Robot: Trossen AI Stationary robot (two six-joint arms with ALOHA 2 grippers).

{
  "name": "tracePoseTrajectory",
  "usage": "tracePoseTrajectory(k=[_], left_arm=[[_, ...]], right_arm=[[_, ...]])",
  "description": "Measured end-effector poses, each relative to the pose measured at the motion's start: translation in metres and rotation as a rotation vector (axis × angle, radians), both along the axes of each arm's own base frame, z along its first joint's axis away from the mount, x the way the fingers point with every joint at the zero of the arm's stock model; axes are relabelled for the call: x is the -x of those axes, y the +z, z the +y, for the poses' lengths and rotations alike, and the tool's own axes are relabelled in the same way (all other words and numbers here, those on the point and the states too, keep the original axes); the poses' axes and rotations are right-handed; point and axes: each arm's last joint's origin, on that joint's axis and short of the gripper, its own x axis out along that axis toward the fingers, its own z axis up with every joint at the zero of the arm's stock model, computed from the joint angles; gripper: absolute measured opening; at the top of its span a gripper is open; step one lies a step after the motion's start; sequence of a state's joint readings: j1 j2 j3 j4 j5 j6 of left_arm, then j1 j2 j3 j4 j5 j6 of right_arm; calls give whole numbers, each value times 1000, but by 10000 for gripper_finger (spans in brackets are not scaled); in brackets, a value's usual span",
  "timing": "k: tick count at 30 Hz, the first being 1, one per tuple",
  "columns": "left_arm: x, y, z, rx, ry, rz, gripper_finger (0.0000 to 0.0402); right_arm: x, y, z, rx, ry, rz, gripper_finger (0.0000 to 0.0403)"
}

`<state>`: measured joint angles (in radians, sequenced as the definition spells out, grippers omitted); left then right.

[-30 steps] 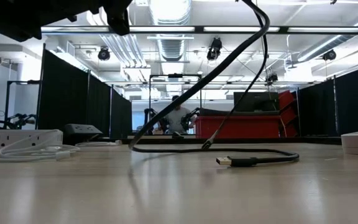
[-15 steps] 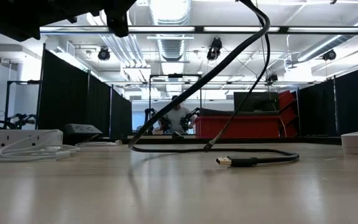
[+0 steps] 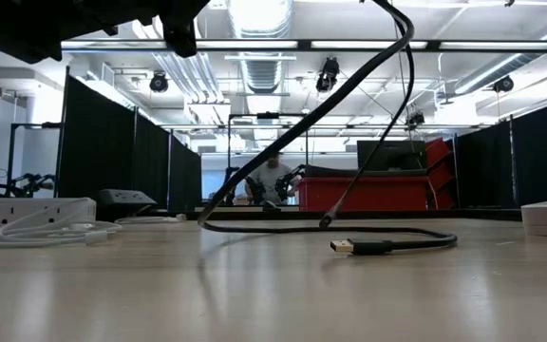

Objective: Insert USB
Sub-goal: Insert the black charger cable into the black charger adapter

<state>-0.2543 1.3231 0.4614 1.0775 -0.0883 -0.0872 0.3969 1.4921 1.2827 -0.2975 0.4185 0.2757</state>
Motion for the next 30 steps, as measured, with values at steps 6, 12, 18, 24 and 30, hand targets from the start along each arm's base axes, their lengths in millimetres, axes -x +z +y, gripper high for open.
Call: tracePoseTrajectory(k=[6,12,18,24,30], left_arm=[[0,-1,0,-2,-5,5,147],[0,0,0,-2,-7,1,147],[1,3,-1,5,-30,-24,147],[2,6,-1,7,-52,-49,147],[1,4,-1,4,-53,-33,147]], right_arm=[[1,3,5,25,36,-26,0],[0,4,6,21,55,-31,0],[1,0,6,-14,36,-10,0],[1,-3,5,-28,27,4,0],[0,-2,4,-19,33,-9,0]])
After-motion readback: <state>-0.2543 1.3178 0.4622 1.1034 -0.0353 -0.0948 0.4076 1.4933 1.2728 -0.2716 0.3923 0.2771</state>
